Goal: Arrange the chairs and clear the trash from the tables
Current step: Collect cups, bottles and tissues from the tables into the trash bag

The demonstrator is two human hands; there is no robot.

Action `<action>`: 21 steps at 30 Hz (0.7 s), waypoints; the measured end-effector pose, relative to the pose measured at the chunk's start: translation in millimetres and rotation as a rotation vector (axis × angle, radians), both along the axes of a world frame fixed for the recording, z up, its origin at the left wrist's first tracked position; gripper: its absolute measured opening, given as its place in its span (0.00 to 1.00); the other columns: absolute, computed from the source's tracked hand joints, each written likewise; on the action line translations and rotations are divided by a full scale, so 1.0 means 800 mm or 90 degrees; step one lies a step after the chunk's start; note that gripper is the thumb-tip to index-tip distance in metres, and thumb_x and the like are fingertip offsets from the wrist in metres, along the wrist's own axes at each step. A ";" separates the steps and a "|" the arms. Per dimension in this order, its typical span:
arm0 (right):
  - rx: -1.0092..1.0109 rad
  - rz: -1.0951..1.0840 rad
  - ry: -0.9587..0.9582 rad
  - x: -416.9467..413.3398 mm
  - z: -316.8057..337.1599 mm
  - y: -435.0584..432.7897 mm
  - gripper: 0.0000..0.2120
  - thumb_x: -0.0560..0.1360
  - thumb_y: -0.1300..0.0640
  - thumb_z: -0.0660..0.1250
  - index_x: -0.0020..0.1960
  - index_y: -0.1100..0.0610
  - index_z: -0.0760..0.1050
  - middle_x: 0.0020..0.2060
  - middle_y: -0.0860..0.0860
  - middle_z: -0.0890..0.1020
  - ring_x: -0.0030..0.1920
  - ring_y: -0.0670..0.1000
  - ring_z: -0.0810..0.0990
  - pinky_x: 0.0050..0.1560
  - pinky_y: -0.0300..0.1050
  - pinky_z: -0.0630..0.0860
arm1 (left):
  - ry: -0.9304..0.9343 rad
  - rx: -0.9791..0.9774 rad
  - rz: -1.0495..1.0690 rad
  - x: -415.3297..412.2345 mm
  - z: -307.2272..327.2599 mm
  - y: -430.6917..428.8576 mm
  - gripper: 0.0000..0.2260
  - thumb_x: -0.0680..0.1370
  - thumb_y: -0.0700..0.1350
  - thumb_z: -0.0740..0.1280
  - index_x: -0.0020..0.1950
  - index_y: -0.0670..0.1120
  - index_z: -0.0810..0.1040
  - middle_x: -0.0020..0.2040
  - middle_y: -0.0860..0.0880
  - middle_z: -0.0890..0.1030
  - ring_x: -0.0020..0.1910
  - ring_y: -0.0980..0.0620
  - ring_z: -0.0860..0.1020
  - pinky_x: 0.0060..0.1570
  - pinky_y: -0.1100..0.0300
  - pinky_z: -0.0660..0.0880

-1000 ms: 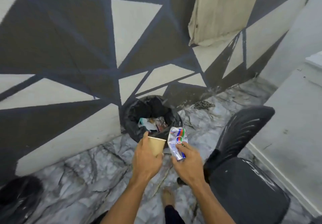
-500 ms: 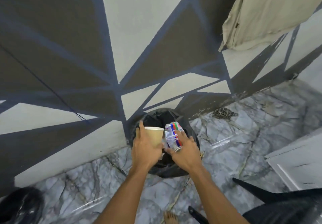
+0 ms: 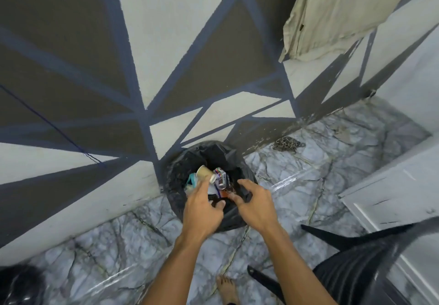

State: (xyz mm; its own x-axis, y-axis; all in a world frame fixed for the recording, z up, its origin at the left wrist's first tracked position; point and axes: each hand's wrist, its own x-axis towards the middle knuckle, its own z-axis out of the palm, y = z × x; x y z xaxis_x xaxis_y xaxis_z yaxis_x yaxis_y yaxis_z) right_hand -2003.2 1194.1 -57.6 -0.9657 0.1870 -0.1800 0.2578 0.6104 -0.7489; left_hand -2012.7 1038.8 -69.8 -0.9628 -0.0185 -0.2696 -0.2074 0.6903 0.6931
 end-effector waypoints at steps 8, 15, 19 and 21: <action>0.047 -0.049 0.053 0.132 0.072 0.025 0.17 0.73 0.55 0.71 0.62 0.52 0.79 0.57 0.50 0.83 0.58 0.50 0.80 0.60 0.42 0.74 | 0.094 0.052 -0.110 0.095 0.063 0.030 0.28 0.73 0.46 0.74 0.73 0.50 0.71 0.66 0.49 0.76 0.64 0.48 0.75 0.63 0.55 0.73; 0.140 -0.160 0.097 0.285 0.117 0.092 0.17 0.74 0.54 0.69 0.62 0.50 0.79 0.61 0.46 0.81 0.64 0.47 0.75 0.64 0.40 0.69 | 0.119 0.095 -0.274 0.201 0.102 0.115 0.27 0.74 0.49 0.73 0.72 0.53 0.71 0.66 0.49 0.77 0.65 0.47 0.74 0.64 0.50 0.73; 0.166 -0.274 0.081 0.363 0.133 0.156 0.19 0.71 0.51 0.69 0.62 0.49 0.79 0.59 0.45 0.82 0.61 0.47 0.77 0.64 0.46 0.73 | 0.130 0.115 -0.391 0.253 0.126 0.194 0.28 0.76 0.49 0.72 0.74 0.51 0.70 0.72 0.50 0.72 0.73 0.48 0.67 0.71 0.49 0.67; 0.162 -0.339 0.074 0.406 0.141 0.186 0.18 0.71 0.53 0.70 0.61 0.50 0.80 0.58 0.47 0.83 0.60 0.48 0.78 0.63 0.46 0.74 | 0.158 0.125 -0.466 0.282 0.133 0.238 0.26 0.76 0.48 0.72 0.73 0.50 0.71 0.71 0.50 0.73 0.72 0.48 0.68 0.71 0.51 0.67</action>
State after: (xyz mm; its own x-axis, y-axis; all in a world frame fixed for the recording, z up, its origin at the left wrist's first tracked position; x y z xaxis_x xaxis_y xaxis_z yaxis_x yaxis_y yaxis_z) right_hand -1678.2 1342.9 55.3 -0.7382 0.6737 0.0344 0.5027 0.5834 -0.6380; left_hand -1787.4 1229.0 36.8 -0.7443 0.6674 0.0221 0.4285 0.4520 0.7823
